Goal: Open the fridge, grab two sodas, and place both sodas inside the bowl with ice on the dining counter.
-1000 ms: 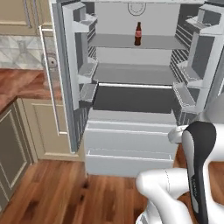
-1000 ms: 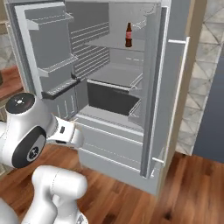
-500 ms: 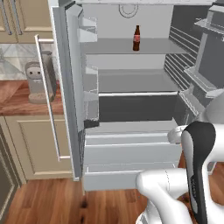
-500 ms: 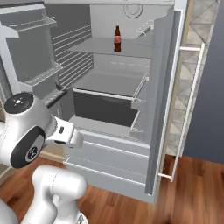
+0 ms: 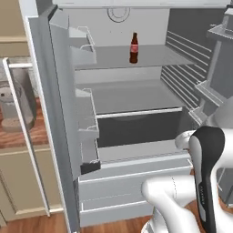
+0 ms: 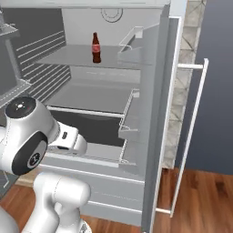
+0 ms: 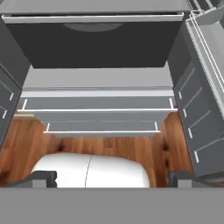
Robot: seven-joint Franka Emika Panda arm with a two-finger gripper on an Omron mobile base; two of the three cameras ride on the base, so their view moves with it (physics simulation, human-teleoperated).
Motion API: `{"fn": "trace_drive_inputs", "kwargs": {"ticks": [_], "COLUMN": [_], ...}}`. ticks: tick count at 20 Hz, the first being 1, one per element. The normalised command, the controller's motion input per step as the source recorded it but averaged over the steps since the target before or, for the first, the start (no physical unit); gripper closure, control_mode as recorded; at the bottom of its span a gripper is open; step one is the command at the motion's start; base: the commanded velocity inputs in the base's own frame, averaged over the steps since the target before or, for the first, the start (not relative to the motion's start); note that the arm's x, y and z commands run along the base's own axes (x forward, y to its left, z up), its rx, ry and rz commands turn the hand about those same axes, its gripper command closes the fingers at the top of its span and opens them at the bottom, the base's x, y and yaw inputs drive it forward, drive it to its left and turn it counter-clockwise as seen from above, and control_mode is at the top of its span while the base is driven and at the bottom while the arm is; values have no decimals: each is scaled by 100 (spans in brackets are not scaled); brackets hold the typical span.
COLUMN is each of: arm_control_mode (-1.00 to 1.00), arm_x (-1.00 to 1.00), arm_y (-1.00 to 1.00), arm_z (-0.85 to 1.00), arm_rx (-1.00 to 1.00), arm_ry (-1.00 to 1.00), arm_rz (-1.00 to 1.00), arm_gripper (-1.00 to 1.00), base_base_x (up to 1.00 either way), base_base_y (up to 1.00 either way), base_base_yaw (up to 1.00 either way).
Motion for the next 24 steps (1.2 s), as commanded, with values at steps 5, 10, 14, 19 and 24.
{"fn": "trace_drive_inputs", "kwargs": {"ticks": [5,10,14,19,24], "arm_control_mode": [100,100,100,-100,-100], "arm_x": [0,0,0,17,16], "arm_y": [0,0,0,8,12], "arm_z": [0,0,0,30,73], "arm_rx": [0,0,0,0,0], "arm_ry": [0,0,0,-10,-28], "arm_rz": [0,0,0,-1,0], "arm_gripper": [-100,-100,-100,-100,-100], "base_base_x": [61,64,56,18,0], "base_base_y": [29,18,22,10,0], "base_base_yaw": [-15,-4,0,0,0]}}
